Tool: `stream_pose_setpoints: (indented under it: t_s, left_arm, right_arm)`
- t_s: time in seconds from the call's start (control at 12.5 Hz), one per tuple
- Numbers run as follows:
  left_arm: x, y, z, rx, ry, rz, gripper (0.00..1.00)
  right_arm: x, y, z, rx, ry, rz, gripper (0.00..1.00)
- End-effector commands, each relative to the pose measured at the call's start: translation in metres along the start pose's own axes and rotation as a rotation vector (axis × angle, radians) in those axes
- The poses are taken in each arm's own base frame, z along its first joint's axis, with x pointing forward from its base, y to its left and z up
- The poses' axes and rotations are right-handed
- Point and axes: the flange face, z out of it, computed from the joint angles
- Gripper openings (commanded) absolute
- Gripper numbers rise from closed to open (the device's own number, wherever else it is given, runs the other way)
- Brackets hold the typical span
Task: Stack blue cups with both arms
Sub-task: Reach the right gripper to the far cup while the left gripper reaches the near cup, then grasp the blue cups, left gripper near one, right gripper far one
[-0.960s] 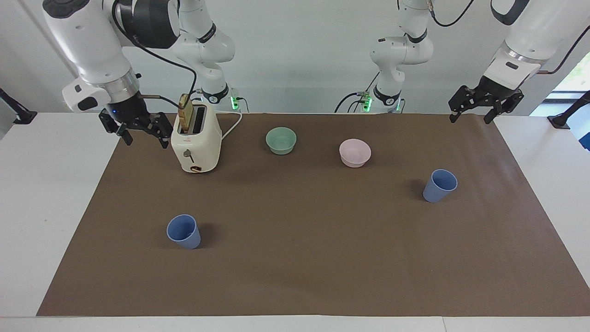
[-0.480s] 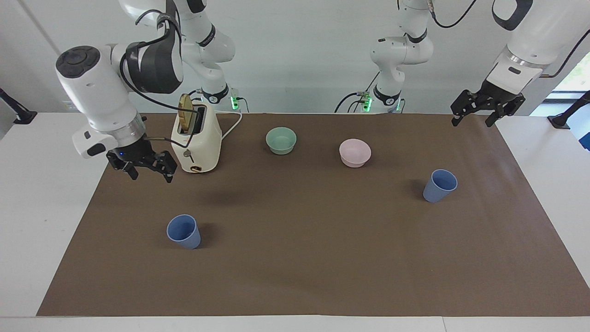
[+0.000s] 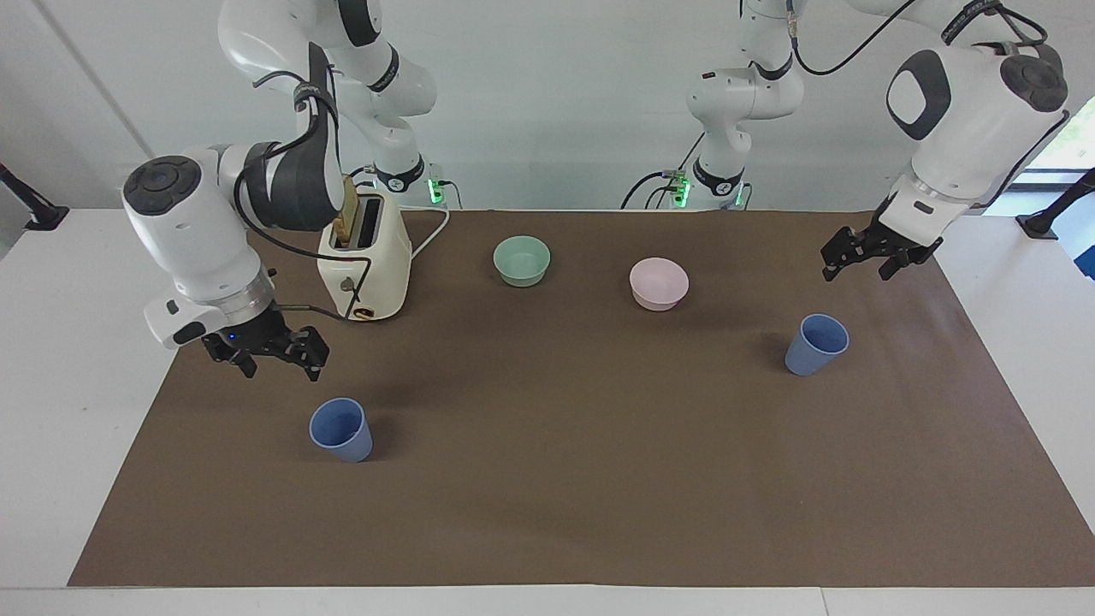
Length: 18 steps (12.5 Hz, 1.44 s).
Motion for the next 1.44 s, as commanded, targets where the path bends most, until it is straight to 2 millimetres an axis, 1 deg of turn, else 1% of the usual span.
stream_pose_setpoints:
  t_s: [0.0, 0.16, 0.24, 0.4, 0.56, 0.72, 0.8, 0.88, 0.96, 1.04, 1.12, 1.2, 1.28, 1.36]
  left_arm:
    - [0.003, -0.026, 0.036, -0.013, 0.017, -0.06, 1.0]
    - [0.014, -0.039, 0.065, -0.014, -0.001, -0.109, 1.0]
    - [0.014, -0.042, 0.08, -0.014, -0.007, -0.133, 1.0]
    - [0.01, -0.042, 0.1, -0.014, 0.008, -0.16, 1.0]
    - [0.0, -0.041, 0.126, -0.015, -0.023, -0.172, 1.0]
    - [-0.006, -0.035, 0.14, -0.017, -0.04, -0.184, 1.0]
    - [-0.007, -0.037, 0.142, -0.017, -0.042, -0.187, 0.5]
    - [-0.007, -0.039, 0.141, -0.027, -0.041, -0.195, 0.0]
    - [-0.005, -0.037, 0.14, -0.061, -0.039, -0.212, 0.0]
    - [-0.003, -0.036, 0.139, -0.081, -0.036, -0.224, 0.0]
    - [0.0, -0.036, 0.137, -0.085, -0.029, -0.224, 0.0]
    - [0.005, -0.036, 0.134, -0.093, -0.023, -0.228, 0.0]
    - [0.012, -0.036, 0.13, -0.107, -0.016, -0.238, 0.0]
    - [0.019, -0.035, 0.119, -0.12, 0.007, -0.25, 0.0]
  right_arm:
    - [0.013, 0.0, 0.03, -0.008, 0.003, -0.034, 1.0]
    - [0.017, -0.002, 0.048, -0.005, 0.008, -0.036, 1.0]
    - [0.018, -0.005, 0.056, -0.005, 0.005, -0.039, 1.0]
    - [0.02, -0.008, 0.073, 0.0, -0.003, -0.04, 1.0]
    - [0.023, -0.009, 0.074, 0.005, 0.025, -0.04, 1.0]
    - [0.019, -0.013, 0.081, 0.008, 0.01, -0.045, 1.0]
    - [0.017, -0.013, 0.088, 0.006, -0.001, -0.045, 1.0]
    - [0.015, -0.014, 0.09, 0.007, -0.007, -0.046, 0.92]
    - [0.015, -0.014, 0.09, 0.007, -0.009, -0.046, 0.85]
    - [0.015, -0.014, 0.09, 0.007, -0.012, -0.046, 0.81]
    - [0.014, -0.014, 0.09, 0.007, -0.013, -0.046, 0.79]
    - [0.014, -0.014, 0.09, 0.007, -0.015, -0.046, 0.75]
    - [0.014, -0.014, 0.09, 0.006, -0.015, -0.047, 0.74]
    - [0.015, -0.014, 0.089, 0.006, -0.013, -0.047, 0.74]
